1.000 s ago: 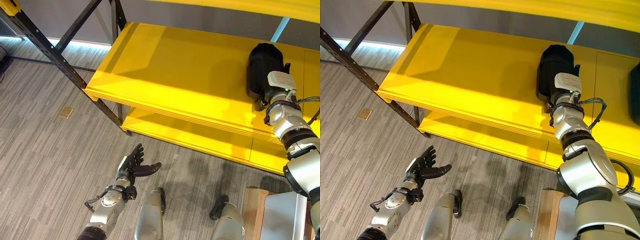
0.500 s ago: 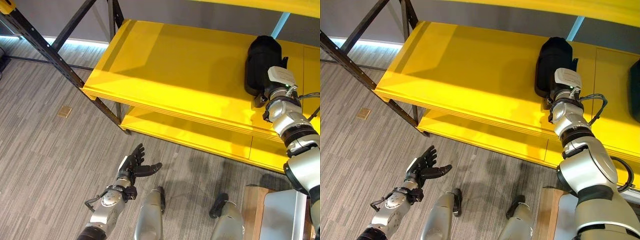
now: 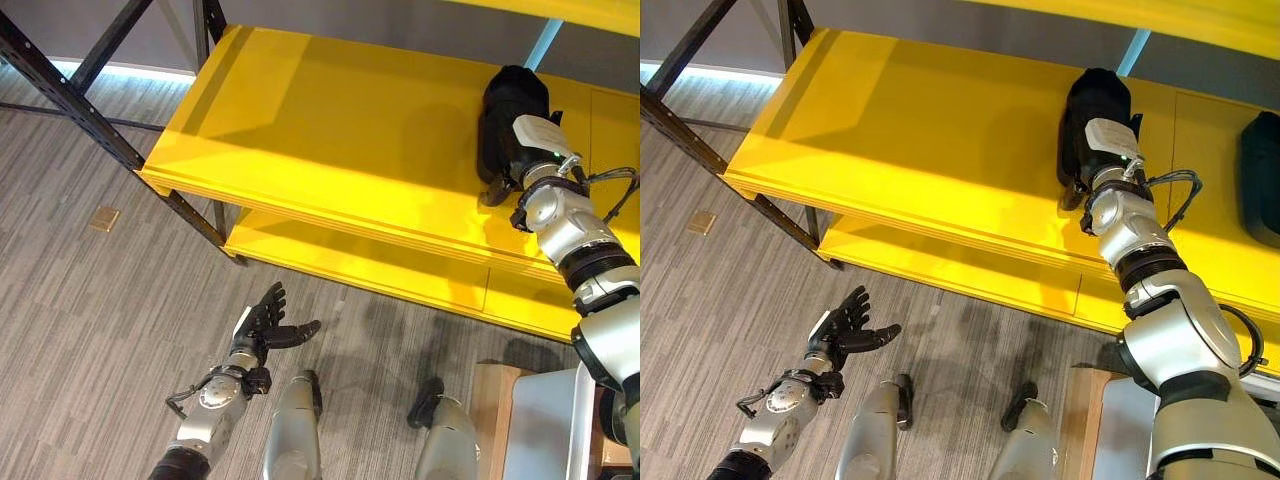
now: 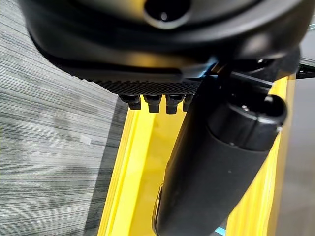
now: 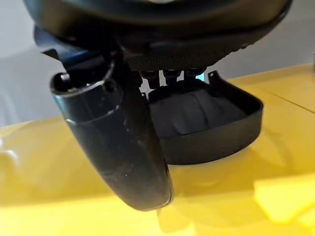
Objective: Move parts from the plastic box to the shelf.
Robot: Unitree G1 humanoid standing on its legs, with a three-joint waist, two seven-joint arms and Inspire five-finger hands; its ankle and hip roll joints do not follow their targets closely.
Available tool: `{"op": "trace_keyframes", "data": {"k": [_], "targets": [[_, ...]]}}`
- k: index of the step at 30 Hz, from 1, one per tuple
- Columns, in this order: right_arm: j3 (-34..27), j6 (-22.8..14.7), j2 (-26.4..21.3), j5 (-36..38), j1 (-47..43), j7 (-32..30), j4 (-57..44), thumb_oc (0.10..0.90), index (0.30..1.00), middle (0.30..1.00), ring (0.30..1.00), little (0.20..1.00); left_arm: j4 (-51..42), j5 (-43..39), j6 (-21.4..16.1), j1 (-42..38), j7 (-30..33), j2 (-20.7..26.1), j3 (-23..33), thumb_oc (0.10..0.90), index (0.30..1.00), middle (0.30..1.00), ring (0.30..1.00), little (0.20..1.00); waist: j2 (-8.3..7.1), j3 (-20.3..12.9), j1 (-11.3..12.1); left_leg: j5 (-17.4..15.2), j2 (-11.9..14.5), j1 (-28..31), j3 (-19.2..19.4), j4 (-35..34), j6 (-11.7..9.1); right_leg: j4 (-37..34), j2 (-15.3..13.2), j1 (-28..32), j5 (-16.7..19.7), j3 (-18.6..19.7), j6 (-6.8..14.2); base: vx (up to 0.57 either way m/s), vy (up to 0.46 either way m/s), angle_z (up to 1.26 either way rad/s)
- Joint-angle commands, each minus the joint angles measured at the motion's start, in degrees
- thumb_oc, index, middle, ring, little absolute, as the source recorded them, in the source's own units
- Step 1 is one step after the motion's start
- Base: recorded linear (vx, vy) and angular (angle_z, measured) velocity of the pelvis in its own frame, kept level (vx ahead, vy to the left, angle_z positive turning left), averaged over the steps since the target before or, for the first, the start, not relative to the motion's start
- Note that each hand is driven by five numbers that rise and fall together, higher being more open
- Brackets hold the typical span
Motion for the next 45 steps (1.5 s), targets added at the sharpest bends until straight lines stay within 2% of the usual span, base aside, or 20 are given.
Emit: {"op": "trace_keyframes", "data": {"k": [1, 6, 28, 45], "targets": [[-0.17, -1.63, -3.75, 1.8, -3.37, -1.72, -5.49, 0.9, 1.0, 1.0, 1.0, 1.0, -5.33, -1.75, -4.66, -0.13, -0.94, 4.43, 2.5, 0.9, 1.0, 1.0, 1.0, 1.0, -1.69, -2.88, 0.08, 0.98, 2.89, 3.32, -2.16, -3.83, -2.21, 1.38, 0.22, 3.83, -2.0, 5.57, 3.42, 0.0, 0.0, 0.0], [-0.67, -1.85, -3.66, 2.18, -2.54, -1.29, -5.08, 0.9, 1.0, 1.0, 1.0, 1.0, -5.09, -1.89, -4.51, 0.07, -1.01, 4.51, 3.05, 0.9, 1.0, 1.0, 1.0, 1.0, -2.1, -2.8, -0.31, 1.3, 3.13, 3.03, -1.9, -3.82, -2.35, 1.13, 0.43, 3.4, -1.79, 5.79, 3.36, -0.02, 0.003, -0.06], [-0.59, -1.37, -3.69, 3.13, -3.19, 0.88, 0.03, 0.9, 1.0, 1.0, 1.0, 1.0, -5.6, -1.52, -4.16, 0.95, -1.65, 4.66, 3.92, 0.9, 1.0, 1.0, 1.0, 1.0, -1.83, -1.55, -0.79, 1.79, 3.91, 2.86, -1.36, -4.15, -2.81, 0.67, 1.24, 2.42, -1.43, 6.56, 3.32, -0.01, 0.0, -0.02], [3.63, -1.9, -5.01, 6.67, -4.95, 10.22, 1.57, 0.9, 1.0, 1.0, 1.0, 1.0, -5.92, -0.46, -3.29, 1.22, -3.43, 5.03, 5.27, 0.9, 1.0, 1.0, 1.0, 1.0, -2.14, -0.59, -0.51, 2.21, 3.95, 2.0, -1.51, -3.99, -2.83, 0.73, 1.33, 1.93, -1.1, 6.35, 3.18, 0.0, 0.0, 0.0]]}}
